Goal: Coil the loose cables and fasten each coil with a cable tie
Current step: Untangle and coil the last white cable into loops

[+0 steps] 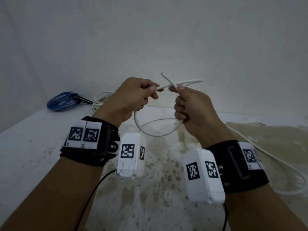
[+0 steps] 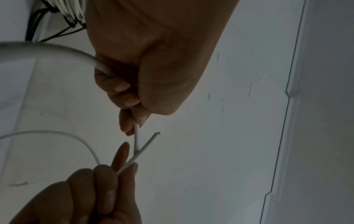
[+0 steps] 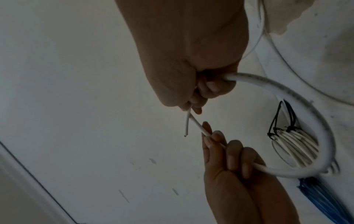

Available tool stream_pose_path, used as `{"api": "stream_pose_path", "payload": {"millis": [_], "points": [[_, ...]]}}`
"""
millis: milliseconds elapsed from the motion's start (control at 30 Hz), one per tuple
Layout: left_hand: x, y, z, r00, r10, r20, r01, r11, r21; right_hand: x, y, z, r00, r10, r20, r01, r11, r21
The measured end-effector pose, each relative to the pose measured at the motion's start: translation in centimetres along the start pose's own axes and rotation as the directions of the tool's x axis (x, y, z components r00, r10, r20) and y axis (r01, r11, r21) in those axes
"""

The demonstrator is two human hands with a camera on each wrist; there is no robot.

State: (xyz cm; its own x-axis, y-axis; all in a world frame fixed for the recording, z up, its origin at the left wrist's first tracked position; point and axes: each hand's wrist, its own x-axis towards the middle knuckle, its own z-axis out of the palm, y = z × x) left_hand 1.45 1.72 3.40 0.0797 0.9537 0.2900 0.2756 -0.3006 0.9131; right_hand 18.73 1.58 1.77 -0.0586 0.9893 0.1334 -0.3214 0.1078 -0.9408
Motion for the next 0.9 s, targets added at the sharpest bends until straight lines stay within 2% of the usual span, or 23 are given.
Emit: {"api": "stream_pose_path", "payload": {"millis": [233, 400, 467, 633, 900], "points": [[-0.3, 0.5, -0.1, 0.998, 0.020, 0.064, -0.024, 0.998, 0.060, -0.2, 0.4, 0.3, 0.999, 0.009, 0.043, -0.004, 0.992, -0.126], [-0.4, 0.7, 0.1, 0.999, 0.008, 0.039, -0.010, 0.998, 0.064, -0.1, 0.4, 0.2, 0.999, -0.029, 0.038, 0.035, 0.982, -0.185], [-0.5, 0.9, 0.5, 1.000, 0.012, 0.010, -0.013, 0.998, 0.055, 0.0, 0.4, 0.1, 0.998, -0.042, 0.048, 0.051, 0.977, -0.209], [-0.2, 0.6, 1.6, 0.973, 0.135, -0.186, -0.101, 0.978, 0.180, -0.1, 0.5, 0.2, 0.994, -0.041, 0.100, 0.061, 0.976, -0.207], [-0.3, 0.5, 2.3, 0.975, 0.101, -0.199, -0.074, 0.987, 0.141, -0.1, 0.8, 0.2, 0.993, -0.017, 0.120, 0.036, 0.987, -0.156]]}}
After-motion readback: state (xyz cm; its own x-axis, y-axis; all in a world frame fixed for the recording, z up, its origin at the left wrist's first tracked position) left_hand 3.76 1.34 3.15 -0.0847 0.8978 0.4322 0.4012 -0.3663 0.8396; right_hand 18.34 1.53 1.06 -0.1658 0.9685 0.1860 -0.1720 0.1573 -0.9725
